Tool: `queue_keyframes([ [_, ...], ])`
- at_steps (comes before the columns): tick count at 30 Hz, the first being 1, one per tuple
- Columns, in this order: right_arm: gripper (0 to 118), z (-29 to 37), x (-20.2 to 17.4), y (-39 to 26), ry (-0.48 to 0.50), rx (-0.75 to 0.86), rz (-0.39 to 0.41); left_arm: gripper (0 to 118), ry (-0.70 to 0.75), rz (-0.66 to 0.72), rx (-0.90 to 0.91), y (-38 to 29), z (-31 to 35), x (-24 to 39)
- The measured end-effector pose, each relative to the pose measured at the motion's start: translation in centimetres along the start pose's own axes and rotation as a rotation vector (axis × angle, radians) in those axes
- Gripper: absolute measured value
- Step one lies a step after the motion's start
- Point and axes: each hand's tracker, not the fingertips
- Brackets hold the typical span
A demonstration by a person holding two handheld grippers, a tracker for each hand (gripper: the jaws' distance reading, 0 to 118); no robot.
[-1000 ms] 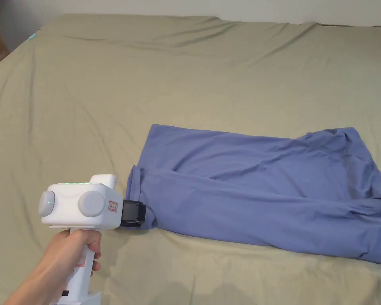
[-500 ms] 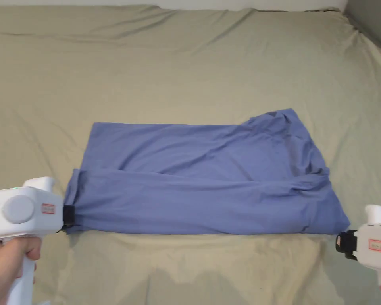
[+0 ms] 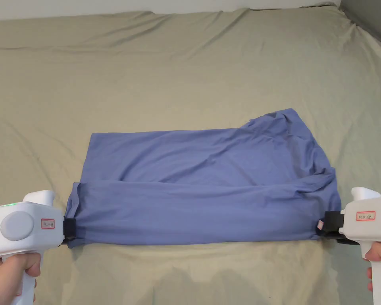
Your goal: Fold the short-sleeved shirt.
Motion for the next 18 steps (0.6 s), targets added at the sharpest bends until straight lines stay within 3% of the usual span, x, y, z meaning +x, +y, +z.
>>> queue_keyframes([
  [1,22,0.5,-0.4,-0.5,-0.005,0.043,-0.004,5,-0.006,-0.001,0.001,-0.1,0.1,0.0],
  [3,22,1.2,-0.8,-0.4,-0.043,0.044,0.093,5,-0.012,-0.011,0.004,-0.1,0.4,-0.2],
  [4,22,1.7,-1.2,-0.8,-0.057,0.057,0.098,5,-0.015,-0.013,0.006,0.0,0.7,-0.4],
  [11,22,5.5,0.2,-1.3,0.031,0.073,0.03,5,-0.041,-0.036,0.025,-0.8,3.7,-1.3],
  [18,22,9.5,1.7,-7.2,0.049,0.046,0.052,5,-0.057,-0.069,0.015,-6.7,8.2,-2.6],
])
